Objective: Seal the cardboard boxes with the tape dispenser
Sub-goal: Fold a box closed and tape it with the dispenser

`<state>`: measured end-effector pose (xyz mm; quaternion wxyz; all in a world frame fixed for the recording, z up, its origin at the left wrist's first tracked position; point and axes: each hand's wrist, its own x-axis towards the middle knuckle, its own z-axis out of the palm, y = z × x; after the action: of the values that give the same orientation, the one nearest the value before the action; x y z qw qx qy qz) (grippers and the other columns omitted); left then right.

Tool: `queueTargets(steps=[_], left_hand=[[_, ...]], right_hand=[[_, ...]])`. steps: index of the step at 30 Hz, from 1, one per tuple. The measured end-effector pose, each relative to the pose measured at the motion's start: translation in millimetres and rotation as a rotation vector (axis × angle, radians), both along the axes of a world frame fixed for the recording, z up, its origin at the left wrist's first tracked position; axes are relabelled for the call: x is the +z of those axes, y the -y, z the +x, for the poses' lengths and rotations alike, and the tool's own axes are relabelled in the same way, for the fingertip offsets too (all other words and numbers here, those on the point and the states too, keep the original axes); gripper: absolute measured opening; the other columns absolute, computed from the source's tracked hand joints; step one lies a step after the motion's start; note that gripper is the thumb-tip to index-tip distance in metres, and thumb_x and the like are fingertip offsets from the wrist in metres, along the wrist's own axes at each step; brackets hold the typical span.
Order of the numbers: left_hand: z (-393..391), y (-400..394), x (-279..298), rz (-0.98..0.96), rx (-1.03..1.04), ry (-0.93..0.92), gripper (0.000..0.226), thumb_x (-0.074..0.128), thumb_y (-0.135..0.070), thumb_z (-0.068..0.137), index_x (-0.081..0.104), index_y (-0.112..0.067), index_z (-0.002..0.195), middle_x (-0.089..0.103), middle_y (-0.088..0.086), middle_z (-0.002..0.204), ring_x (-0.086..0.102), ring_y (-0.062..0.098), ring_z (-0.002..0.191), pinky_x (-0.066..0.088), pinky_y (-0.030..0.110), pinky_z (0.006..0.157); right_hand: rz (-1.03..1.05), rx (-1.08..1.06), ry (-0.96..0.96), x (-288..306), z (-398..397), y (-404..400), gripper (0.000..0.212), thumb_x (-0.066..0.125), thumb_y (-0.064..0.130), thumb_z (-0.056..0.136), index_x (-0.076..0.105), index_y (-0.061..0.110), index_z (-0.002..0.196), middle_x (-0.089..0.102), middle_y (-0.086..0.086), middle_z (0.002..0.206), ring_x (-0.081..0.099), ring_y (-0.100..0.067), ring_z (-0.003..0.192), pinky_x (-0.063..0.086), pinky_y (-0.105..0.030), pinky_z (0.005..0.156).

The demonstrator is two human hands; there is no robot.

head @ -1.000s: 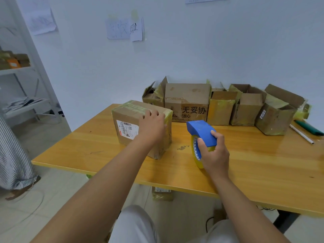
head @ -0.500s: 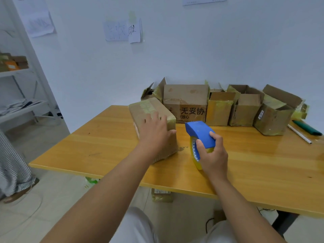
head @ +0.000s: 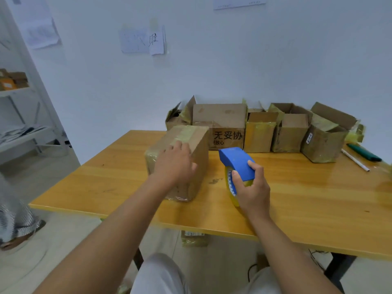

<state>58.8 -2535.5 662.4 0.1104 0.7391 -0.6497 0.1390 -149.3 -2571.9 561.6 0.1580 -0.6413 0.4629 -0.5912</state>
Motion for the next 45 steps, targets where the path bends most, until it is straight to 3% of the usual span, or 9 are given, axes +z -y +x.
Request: queueTargets(steps=[5, 11, 17, 24, 29, 31, 34, 39, 45], left_hand=[[49, -20, 24, 0.257, 0.043, -0.076, 0.062, 0.048, -0.019, 0.09, 0.027, -0.022, 0.148, 0.033, 0.008, 0.139, 0.048, 0.026, 0.105, 0.048, 0.037, 0.085], [-1, 4, -3, 0.073, 0.221, 0.047, 0.07, 0.042, -0.057, 0.095, 0.028, -0.014, 0.148, 0.029, 0.018, 0.154, 0.035, 0.044, 0.136, 0.028, 0.057, 0.112], [-30, 19, -37, -0.169, 0.09, 0.07, 0.068, 0.048, -0.051, 0.095, 0.024, -0.02, 0.15, 0.032, 0.013, 0.153, 0.028, 0.034, 0.139, 0.018, 0.051, 0.113], [41, 11, -31, -0.332, -0.056, -0.258, 0.053, 0.036, -0.079, 0.083, 0.053, -0.034, 0.106, 0.046, -0.009, 0.109, 0.04, 0.016, 0.108, 0.017, 0.032, 0.093], [38, 5, -16, -0.314, 0.08, -0.129, 0.083, 0.027, -0.098, 0.069, 0.052, -0.023, 0.098, 0.054, 0.001, 0.111, 0.045, 0.026, 0.109, 0.032, 0.047, 0.104], [10, 13, -17, -0.281, 0.114, -0.089, 0.088, 0.028, -0.093, 0.075, 0.055, -0.019, 0.114, 0.052, 0.008, 0.127, 0.045, 0.03, 0.12, 0.037, 0.045, 0.103], [-18, 25, -24, -0.314, 0.108, -0.027, 0.055, 0.046, -0.065, 0.09, 0.053, -0.018, 0.117, 0.054, 0.005, 0.123, 0.048, 0.027, 0.113, 0.039, 0.039, 0.094], [5, 9, -22, -0.314, -0.166, -0.212, 0.02, 0.055, -0.032, 0.095, 0.055, -0.019, 0.11, 0.057, -0.003, 0.107, 0.052, 0.018, 0.098, 0.039, 0.028, 0.081], [67, -17, 2, 0.015, -0.407, -0.697, 0.028, 0.06, -0.011, 0.097, 0.06, -0.028, 0.119, 0.054, -0.018, 0.136, 0.046, 0.0, 0.125, 0.033, 0.022, 0.107]], right_hand=[[0.021, -0.006, 0.018, -1, 1, 0, 0.042, 0.069, 0.039, 0.09, 0.048, 0.023, 0.123, 0.056, 0.0, 0.095, 0.056, -0.022, 0.074, 0.047, -0.035, 0.059], [0.029, 0.008, 0.014, 0, 1, -2, 0.044, 0.067, 0.042, 0.09, 0.045, 0.027, 0.125, 0.058, 0.0, 0.103, 0.06, -0.022, 0.079, 0.054, -0.044, 0.063], [0.013, 0.008, 0.027, -3, -1, 0, 0.046, 0.068, 0.04, 0.09, 0.046, 0.025, 0.127, 0.053, 0.006, 0.108, 0.058, -0.019, 0.084, 0.049, -0.032, 0.064], [0.076, 0.017, 0.147, 1, -4, 4, 0.038, 0.068, 0.041, 0.091, 0.046, 0.033, 0.121, 0.051, 0.025, 0.098, 0.057, 0.009, 0.085, 0.041, -0.012, 0.06], [0.083, 0.008, 0.197, 7, -6, 6, 0.038, 0.062, 0.049, 0.089, 0.045, 0.035, 0.119, 0.051, 0.025, 0.097, 0.056, 0.013, 0.086, 0.043, -0.007, 0.056], [0.077, 0.008, 0.152, 4, -2, 6, 0.04, 0.066, 0.046, 0.09, 0.046, 0.033, 0.121, 0.053, 0.017, 0.103, 0.059, -0.003, 0.086, 0.046, -0.015, 0.062], [0.052, 0.013, 0.074, -2, 3, 4, 0.043, 0.069, 0.043, 0.09, 0.044, 0.032, 0.124, 0.052, 0.013, 0.115, 0.055, -0.012, 0.093, 0.048, -0.03, 0.072], [0.081, 0.021, 0.148, 5, -5, 6, 0.043, 0.061, 0.054, 0.085, 0.044, 0.036, 0.12, 0.05, 0.027, 0.099, 0.054, 0.016, 0.088, 0.04, -0.01, 0.058], [0.114, 0.013, 0.21, 6, -8, 10, 0.04, 0.064, 0.045, 0.091, 0.048, 0.028, 0.124, 0.052, 0.021, 0.099, 0.052, 0.021, 0.086, 0.04, -0.003, 0.059]])
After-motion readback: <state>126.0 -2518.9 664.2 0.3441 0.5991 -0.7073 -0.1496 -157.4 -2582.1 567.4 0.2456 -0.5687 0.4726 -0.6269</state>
